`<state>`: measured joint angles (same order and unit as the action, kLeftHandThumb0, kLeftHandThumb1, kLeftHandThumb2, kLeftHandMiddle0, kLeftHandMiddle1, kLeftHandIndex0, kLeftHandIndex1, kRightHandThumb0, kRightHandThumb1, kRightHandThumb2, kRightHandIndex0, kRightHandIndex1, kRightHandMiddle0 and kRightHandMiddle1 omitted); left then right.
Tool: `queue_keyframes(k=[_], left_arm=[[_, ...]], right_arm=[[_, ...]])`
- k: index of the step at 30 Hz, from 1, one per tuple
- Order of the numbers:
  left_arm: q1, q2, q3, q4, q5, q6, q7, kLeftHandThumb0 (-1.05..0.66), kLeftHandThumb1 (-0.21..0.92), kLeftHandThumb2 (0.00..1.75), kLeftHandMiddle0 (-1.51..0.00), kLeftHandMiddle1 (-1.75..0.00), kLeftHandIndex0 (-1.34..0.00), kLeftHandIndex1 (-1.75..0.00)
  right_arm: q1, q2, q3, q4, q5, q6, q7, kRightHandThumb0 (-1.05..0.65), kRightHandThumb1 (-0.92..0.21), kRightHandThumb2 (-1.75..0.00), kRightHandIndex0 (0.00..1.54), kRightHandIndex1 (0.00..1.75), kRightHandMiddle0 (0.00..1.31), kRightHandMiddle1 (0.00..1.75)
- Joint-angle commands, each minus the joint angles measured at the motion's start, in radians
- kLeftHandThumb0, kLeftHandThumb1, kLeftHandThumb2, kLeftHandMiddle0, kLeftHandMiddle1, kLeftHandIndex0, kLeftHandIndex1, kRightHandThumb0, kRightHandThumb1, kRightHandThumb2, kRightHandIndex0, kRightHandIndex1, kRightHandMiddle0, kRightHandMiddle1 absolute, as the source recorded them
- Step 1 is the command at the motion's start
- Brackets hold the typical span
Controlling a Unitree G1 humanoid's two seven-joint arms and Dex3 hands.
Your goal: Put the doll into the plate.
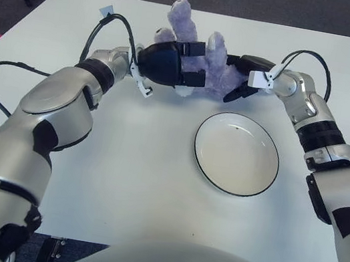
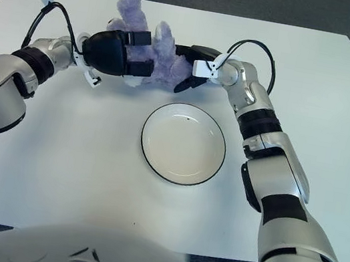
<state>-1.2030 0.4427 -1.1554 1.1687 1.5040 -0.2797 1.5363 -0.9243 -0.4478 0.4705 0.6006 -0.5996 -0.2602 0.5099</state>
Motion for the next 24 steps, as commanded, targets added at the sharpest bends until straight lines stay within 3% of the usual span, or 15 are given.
queue_keyframes(k=[1, 6, 9, 10, 14, 15, 17, 20, 22, 24], left_arm=[[-0.031, 0.002, 0.004, 0.007, -0.01, 0.005, -0.012, -0.36, 0.83, 0.63, -0.84, -1.75, -0.26, -1.75], [-0.029, -0.001, 0.012, 0.003, -0.019, 0.021, -0.011, -0.36, 0.83, 0.62, -0.85, -1.75, -0.26, -1.75], [-0.03, -0.001, 0.013, 0.001, -0.02, 0.024, -0.012, -0.36, 0.83, 0.62, -0.85, -1.75, -0.26, -1.75], [-0.031, 0.0, 0.014, -0.003, -0.021, 0.023, -0.012, -0.36, 0.83, 0.62, -0.85, -1.75, -0.26, -1.75], [-0.034, 0.004, 0.018, -0.015, -0.025, 0.019, -0.013, -0.36, 0.83, 0.62, -0.86, -1.75, -0.26, -1.75], [-0.035, 0.004, 0.02, -0.018, -0.026, 0.018, -0.013, -0.36, 0.83, 0.62, -0.86, -1.75, -0.26, -1.75], [-0.034, 0.005, 0.023, -0.023, -0.027, 0.017, -0.011, -0.36, 0.83, 0.62, -0.86, -1.75, -0.26, -1.75], [-0.032, 0.005, 0.032, -0.033, -0.033, 0.011, 0.004, -0.36, 0.83, 0.62, -0.86, -1.75, -0.26, -1.75], [-0.03, 0.005, 0.037, -0.038, -0.036, 0.009, 0.01, -0.36, 0.83, 0.62, -0.86, -1.75, -0.26, -1.75], [-0.029, 0.005, 0.041, -0.043, -0.04, 0.006, 0.013, -0.36, 0.83, 0.63, -0.86, -1.75, -0.26, -1.75]], right_arm=[[0.037, -0.006, 0.049, -0.006, -0.082, 0.033, -0.025, -1.02, -0.91, -0.06, 0.04, 0.0, 0.14, 0.0], [0.06, 0.004, 0.106, -0.023, -0.23, 0.115, -0.17, -1.03, -0.92, -0.09, 0.02, 0.0, 0.13, 0.0], [0.067, 0.005, 0.131, -0.041, -0.297, 0.152, -0.23, -0.91, -0.88, -0.03, 0.12, 0.02, 0.18, 0.02], [0.066, 0.007, 0.16, -0.047, -0.362, 0.186, -0.276, -0.89, -0.88, -0.02, 0.14, 0.02, 0.19, 0.02], [0.077, 0.03, 0.205, -0.02, -0.483, 0.273, -0.443, -0.45, -0.86, -0.01, 0.51, 0.08, 0.56, 0.14], [0.083, 0.039, 0.202, -0.006, -0.486, 0.285, -0.477, -0.4, -0.86, -0.01, 0.54, 0.15, 0.59, 0.17], [0.093, 0.055, 0.19, 0.022, -0.479, 0.303, -0.534, -0.29, -0.87, 0.0, 0.49, 0.53, 0.64, 0.31], [0.102, 0.083, 0.16, 0.089, -0.439, 0.312, -0.631, -0.19, -0.9, -0.01, 0.36, 0.97, 0.6, 0.42], [0.101, 0.089, 0.153, 0.12, -0.425, 0.308, -0.671, 0.07, -0.91, -0.16, 0.38, 1.24, 0.58, 0.46], [0.096, 0.093, 0.152, 0.15, -0.42, 0.3, -0.705, 0.2, -0.92, -0.25, 0.37, 1.39, 0.56, 0.49]])
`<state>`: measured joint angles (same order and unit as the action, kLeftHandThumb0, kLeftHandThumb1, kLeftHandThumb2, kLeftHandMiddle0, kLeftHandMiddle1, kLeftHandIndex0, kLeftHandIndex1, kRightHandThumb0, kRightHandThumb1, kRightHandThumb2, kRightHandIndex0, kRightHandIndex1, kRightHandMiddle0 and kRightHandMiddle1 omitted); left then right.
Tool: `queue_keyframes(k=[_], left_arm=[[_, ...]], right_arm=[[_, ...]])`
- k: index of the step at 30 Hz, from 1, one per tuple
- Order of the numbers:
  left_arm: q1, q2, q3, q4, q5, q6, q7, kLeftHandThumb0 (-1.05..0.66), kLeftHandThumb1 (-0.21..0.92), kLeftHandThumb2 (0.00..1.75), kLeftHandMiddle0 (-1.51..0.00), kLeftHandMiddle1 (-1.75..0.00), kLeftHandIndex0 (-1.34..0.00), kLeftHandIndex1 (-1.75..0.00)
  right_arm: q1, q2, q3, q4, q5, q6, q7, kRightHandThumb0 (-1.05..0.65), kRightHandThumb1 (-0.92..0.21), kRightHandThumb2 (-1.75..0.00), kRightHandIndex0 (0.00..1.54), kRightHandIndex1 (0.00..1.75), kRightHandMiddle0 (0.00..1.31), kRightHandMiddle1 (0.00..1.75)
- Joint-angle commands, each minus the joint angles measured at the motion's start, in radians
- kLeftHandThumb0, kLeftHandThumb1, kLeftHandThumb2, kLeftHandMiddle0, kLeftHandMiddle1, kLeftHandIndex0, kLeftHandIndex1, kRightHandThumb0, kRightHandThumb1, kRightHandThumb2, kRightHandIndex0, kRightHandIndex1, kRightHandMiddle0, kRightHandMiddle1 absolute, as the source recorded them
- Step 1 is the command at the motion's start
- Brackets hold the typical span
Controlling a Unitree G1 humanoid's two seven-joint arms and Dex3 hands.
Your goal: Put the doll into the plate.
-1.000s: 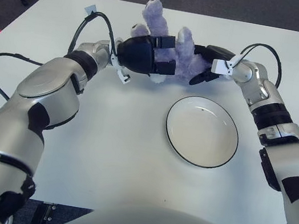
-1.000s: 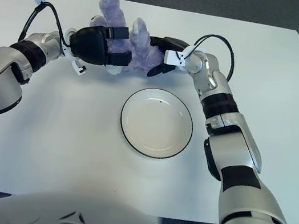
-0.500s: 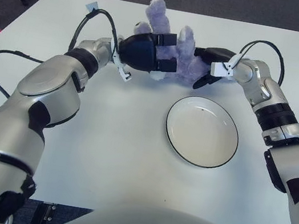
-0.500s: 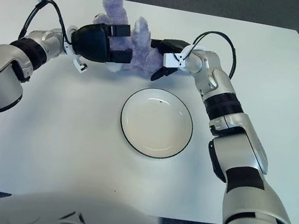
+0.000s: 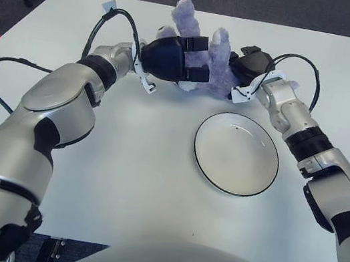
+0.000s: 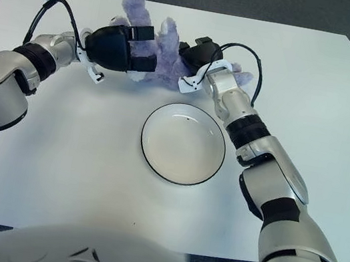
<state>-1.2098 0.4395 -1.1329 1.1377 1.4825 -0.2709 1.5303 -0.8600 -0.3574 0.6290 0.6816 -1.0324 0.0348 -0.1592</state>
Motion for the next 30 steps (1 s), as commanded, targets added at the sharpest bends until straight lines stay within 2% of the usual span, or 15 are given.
queue_keyframes(k=[1, 3, 4, 6, 9, 12, 19, 22, 23, 24, 26, 27, 30], left_arm=[[-0.022, 0.009, 0.019, -0.013, -0.02, -0.003, 0.02, -0.36, 0.83, 0.63, -0.87, -1.75, -0.26, -1.75], [-0.022, 0.009, 0.02, -0.016, -0.024, -0.006, 0.022, -0.36, 0.83, 0.63, -0.87, -1.75, -0.26, -1.75], [-0.021, 0.008, 0.022, -0.019, -0.027, -0.009, 0.023, -0.36, 0.83, 0.63, -0.87, -1.75, -0.26, -1.75], [-0.019, 0.009, 0.027, -0.027, -0.036, -0.019, 0.024, -0.36, 0.83, 0.63, -0.87, -1.75, -0.26, -1.75], [-0.017, 0.012, 0.033, -0.04, -0.044, -0.03, 0.023, -0.36, 0.83, 0.63, -0.87, -1.75, -0.26, -1.75], [-0.013, 0.017, 0.044, -0.059, -0.053, -0.045, 0.02, -0.36, 0.83, 0.63, -0.87, -1.75, -0.26, -1.75], [0.0, 0.034, 0.062, -0.106, -0.064, -0.059, 0.009, -0.36, 0.83, 0.63, -0.88, -1.75, -0.26, -1.75], [0.007, 0.047, 0.066, -0.132, -0.065, -0.066, 0.004, -0.36, 0.83, 0.63, -0.88, -1.75, -0.26, -1.75], [0.009, 0.05, 0.067, -0.139, -0.065, -0.071, 0.0, -0.36, 0.83, 0.63, -0.88, -1.75, -0.26, -1.75], [0.01, 0.053, 0.067, -0.143, -0.066, -0.075, -0.004, -0.36, 0.83, 0.63, -0.88, -1.75, -0.26, -1.75], [0.012, 0.056, 0.07, -0.15, -0.065, -0.078, -0.009, -0.36, 0.83, 0.63, -0.88, -1.75, -0.26, -1.75], [0.013, 0.057, 0.071, -0.152, -0.065, -0.079, -0.01, -0.36, 0.83, 0.63, -0.88, -1.75, -0.26, -1.75], [0.019, 0.069, 0.079, -0.167, -0.071, -0.093, -0.026, -0.36, 0.83, 0.62, -0.88, -1.75, -0.26, -1.75]], right_arm=[[0.028, 0.004, -0.005, 0.084, 0.014, 0.002, -0.05, 0.25, -0.92, -0.28, 0.37, 1.45, 0.56, 0.54], [0.021, 0.007, -0.004, 0.118, 0.016, -0.008, -0.081, 0.29, -0.92, -0.31, 0.37, 1.5, 0.56, 0.59], [0.017, 0.009, -0.005, 0.144, 0.019, -0.015, -0.108, 0.19, -0.92, -0.3, 0.37, 1.54, 0.53, 0.81], [0.013, 0.014, -0.009, 0.189, 0.026, -0.03, -0.163, 0.1, -0.92, -0.28, 0.36, 1.56, 0.54, 0.99], [0.006, 0.02, -0.011, 0.223, 0.034, -0.039, -0.205, 0.03, -0.92, -0.24, 0.37, 1.55, 0.57, 1.1], [0.0, 0.026, -0.01, 0.246, 0.044, -0.041, -0.233, 0.01, -0.92, -0.22, 0.38, 1.54, 0.6, 1.13], [-0.008, 0.029, -0.004, 0.266, 0.052, -0.042, -0.256, 0.0, -0.91, -0.19, 0.48, 1.49, 0.65, 1.06], [-0.011, 0.014, -0.006, 0.28, 0.06, -0.084, -0.285, 0.0, -0.89, -0.2, 0.52, 1.46, 0.65, 1.04], [-0.011, 0.003, -0.013, 0.291, 0.073, -0.127, -0.307, 0.0, -0.84, -0.28, 0.54, 1.45, 0.63, 1.09], [-0.011, -0.004, -0.018, 0.3, 0.082, -0.157, -0.323, 0.0, -0.7, -0.58, 0.52, 1.56, 0.57, 1.26], [-0.014, -0.009, -0.021, 0.314, 0.093, -0.189, -0.341, 0.0, -0.55, -0.87, 0.53, 1.65, 0.52, 1.41], [-0.016, -0.009, -0.019, 0.32, 0.094, -0.193, -0.344, 0.0, -0.49, -0.97, 0.53, 1.68, 0.5, 1.46], [-0.018, -0.018, -0.047, 0.363, 0.148, -0.312, -0.383, 0.0, -0.39, -1.16, 0.56, 1.73, 0.48, 1.57]])
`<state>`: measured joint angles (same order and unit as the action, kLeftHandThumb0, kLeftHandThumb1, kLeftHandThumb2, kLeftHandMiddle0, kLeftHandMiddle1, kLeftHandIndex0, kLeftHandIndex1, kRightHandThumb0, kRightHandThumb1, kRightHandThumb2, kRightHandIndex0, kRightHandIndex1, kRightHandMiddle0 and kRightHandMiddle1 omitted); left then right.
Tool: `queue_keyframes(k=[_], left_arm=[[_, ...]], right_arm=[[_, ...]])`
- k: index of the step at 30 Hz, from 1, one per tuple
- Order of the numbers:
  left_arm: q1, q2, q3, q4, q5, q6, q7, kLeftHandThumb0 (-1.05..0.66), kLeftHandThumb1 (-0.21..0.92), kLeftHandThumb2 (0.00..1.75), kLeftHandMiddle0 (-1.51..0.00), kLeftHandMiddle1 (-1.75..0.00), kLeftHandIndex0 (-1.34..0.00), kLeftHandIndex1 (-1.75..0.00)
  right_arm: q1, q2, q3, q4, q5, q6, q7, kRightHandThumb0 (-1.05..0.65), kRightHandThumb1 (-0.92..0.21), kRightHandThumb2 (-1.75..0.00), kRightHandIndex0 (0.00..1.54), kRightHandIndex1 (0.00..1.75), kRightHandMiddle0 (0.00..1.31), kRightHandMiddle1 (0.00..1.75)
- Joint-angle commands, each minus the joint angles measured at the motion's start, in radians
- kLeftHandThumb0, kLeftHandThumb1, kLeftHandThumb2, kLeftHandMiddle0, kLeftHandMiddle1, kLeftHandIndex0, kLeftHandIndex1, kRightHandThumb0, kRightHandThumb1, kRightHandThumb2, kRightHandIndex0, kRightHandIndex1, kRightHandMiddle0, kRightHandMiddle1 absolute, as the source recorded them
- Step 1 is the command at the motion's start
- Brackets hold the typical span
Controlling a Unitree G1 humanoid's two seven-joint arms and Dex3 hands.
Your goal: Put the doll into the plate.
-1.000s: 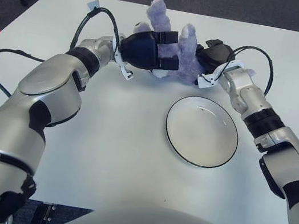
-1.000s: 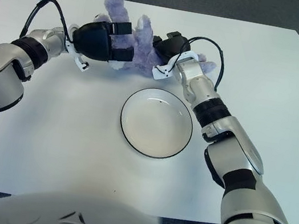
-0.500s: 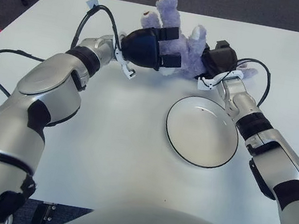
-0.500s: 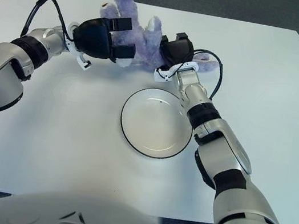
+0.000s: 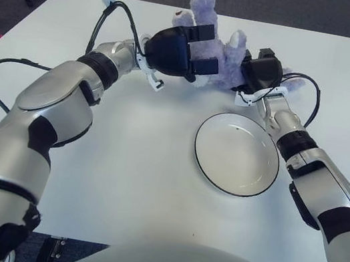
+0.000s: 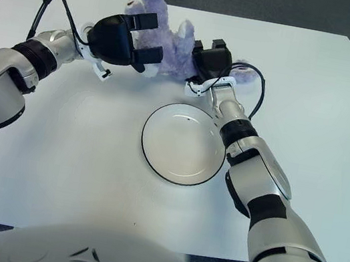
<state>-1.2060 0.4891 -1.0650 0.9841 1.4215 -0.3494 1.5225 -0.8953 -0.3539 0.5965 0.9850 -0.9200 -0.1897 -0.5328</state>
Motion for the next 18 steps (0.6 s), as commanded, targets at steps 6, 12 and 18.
queue_keyframes(k=[6, 12, 18], left_arm=[[0.023, 0.027, 0.024, -0.024, -0.014, -0.024, -0.034, -0.36, 0.84, 0.61, -0.88, -1.75, -0.25, -1.75], [0.035, 0.021, 0.041, 0.009, -0.023, -0.008, -0.005, -0.36, 0.85, 0.6, -0.88, -1.75, -0.25, -1.75], [0.077, 0.049, 0.097, 0.001, -0.073, -0.008, 0.031, -0.35, 0.86, 0.59, -0.88, -1.75, -0.24, -1.75]], right_arm=[[0.004, -0.025, -0.013, 0.116, 0.054, -0.167, -0.059, 0.0, -0.32, -1.28, 0.59, 1.74, 0.46, 1.64], [0.004, -0.037, -0.02, 0.126, 0.062, -0.201, -0.099, 0.0, -0.32, -1.3, 0.59, 1.75, 0.46, 1.65], [0.006, -0.059, -0.029, 0.112, 0.066, -0.23, -0.15, 0.0, -0.31, -1.3, 0.59, 1.75, 0.45, 1.67]])
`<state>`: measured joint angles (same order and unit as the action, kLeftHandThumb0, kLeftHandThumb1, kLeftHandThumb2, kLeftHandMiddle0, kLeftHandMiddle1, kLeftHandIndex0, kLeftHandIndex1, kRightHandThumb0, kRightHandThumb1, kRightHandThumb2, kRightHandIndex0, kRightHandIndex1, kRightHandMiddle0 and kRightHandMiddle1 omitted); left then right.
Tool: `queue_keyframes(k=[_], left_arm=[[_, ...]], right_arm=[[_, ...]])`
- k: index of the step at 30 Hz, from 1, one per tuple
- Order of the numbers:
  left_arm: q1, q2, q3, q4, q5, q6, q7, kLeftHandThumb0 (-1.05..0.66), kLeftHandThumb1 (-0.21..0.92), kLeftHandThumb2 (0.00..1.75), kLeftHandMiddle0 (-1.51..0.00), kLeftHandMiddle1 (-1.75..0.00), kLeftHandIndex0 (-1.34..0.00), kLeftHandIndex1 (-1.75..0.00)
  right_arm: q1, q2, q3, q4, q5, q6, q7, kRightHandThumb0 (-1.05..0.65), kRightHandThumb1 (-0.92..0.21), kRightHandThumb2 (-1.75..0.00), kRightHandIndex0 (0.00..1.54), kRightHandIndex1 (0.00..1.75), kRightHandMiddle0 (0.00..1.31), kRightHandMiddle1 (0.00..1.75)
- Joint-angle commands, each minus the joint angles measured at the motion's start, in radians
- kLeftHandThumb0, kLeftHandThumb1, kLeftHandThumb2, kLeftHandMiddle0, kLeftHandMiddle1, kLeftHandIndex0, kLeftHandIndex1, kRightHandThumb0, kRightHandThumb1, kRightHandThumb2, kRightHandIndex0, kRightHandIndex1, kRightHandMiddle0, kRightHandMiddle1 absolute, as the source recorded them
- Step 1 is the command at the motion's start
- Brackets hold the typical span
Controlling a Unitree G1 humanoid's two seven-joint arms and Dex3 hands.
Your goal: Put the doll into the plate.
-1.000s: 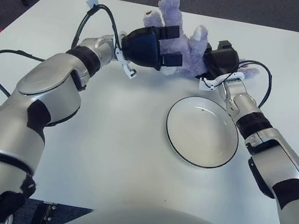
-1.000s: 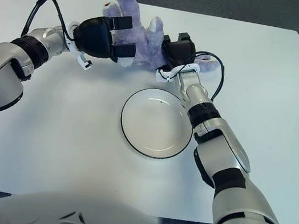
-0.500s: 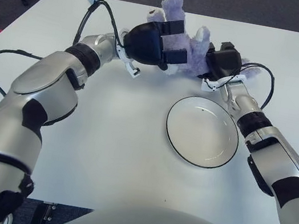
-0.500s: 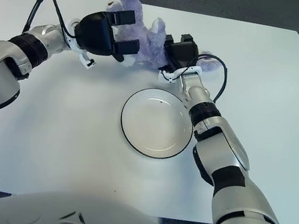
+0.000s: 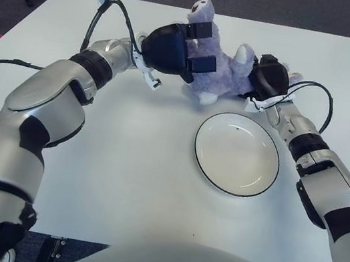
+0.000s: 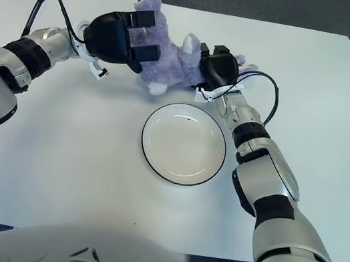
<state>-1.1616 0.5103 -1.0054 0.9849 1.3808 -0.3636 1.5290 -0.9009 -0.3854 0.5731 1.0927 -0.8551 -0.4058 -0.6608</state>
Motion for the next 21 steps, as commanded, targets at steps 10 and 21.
queue_keyframes(k=[10, 21], left_arm=[[0.144, 0.098, 0.198, 0.058, -0.179, 0.028, 0.056, -0.37, 0.77, 0.71, -0.84, -1.75, -0.29, -1.75], [0.249, 0.096, 0.331, 0.113, -0.353, 0.003, -0.072, -0.35, 0.92, 0.39, -0.66, -1.61, -0.34, -1.59]], right_arm=[[0.028, -0.09, -0.002, -0.07, -0.039, -0.023, -0.129, 0.0, -0.32, -1.32, 0.59, 1.75, 0.42, 1.73], [0.101, -0.183, -0.032, -0.223, -0.055, -0.028, -0.187, 0.0, -0.42, -1.2, 0.52, 1.74, 0.32, 1.75]])
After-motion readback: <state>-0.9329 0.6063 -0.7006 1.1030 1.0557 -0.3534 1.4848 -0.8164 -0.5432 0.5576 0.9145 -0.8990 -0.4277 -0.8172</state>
